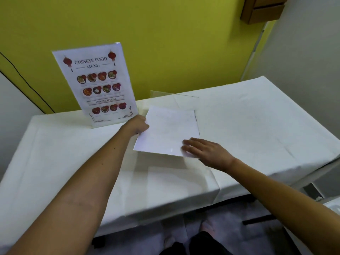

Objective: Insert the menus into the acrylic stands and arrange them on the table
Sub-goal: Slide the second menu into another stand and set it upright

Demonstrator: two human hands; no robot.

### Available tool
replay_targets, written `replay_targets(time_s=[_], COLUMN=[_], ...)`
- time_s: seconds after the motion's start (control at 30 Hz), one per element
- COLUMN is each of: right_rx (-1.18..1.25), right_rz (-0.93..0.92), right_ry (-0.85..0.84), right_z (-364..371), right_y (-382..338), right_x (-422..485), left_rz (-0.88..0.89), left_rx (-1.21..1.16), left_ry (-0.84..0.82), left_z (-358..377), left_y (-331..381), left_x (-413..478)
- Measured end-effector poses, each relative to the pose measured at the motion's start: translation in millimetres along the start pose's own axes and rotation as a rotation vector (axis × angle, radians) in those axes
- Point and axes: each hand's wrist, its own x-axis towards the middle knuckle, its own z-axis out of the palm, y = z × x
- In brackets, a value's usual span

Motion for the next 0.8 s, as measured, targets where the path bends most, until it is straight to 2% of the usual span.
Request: replay_targets(time_s=[0.1, 0.23, 0.33, 0.4, 0.43, 0.57, 0.67, 0.8], right_rx=[0.147, 0.289, 0.441, 0.519, 0.543, 0.621, 0.645, 0.676], right_rz=[0.036, 0.24, 0.399, 0.513, 0.555, 0.579, 0.569, 0.557], right_ry=[-0.046, 0.167, 0.251, 0.256, 0.267, 0.311, 0.327, 0.349], right_z=[-32, -65, -86, -94, -98, -106, -111, -113], right_y=[19, 42, 57, 62, 66, 84, 98, 120], right_x=[14, 36, 51, 60, 64, 81, 94, 113], left_rz=[-0.039, -0.162, -0.146, -0.119, -0.099, 0.08, 0.09, 0.065], left_rx=[-0.107, -0.487, -0.792, -0.769, -0.718, -0.339, -0.156, -0.25], left_ry=[-0.055, -0.145, -0.221, -0.198, -0.134, 0.295, 0.43, 0.539], left_z=[-14, -34, -37, -30, -23, -3, 1, 1], left_y=[6, 1, -3, -2, -1, 16, 28, 39], left_x=[-2, -5, -4, -4, -2, 4, 12, 25])
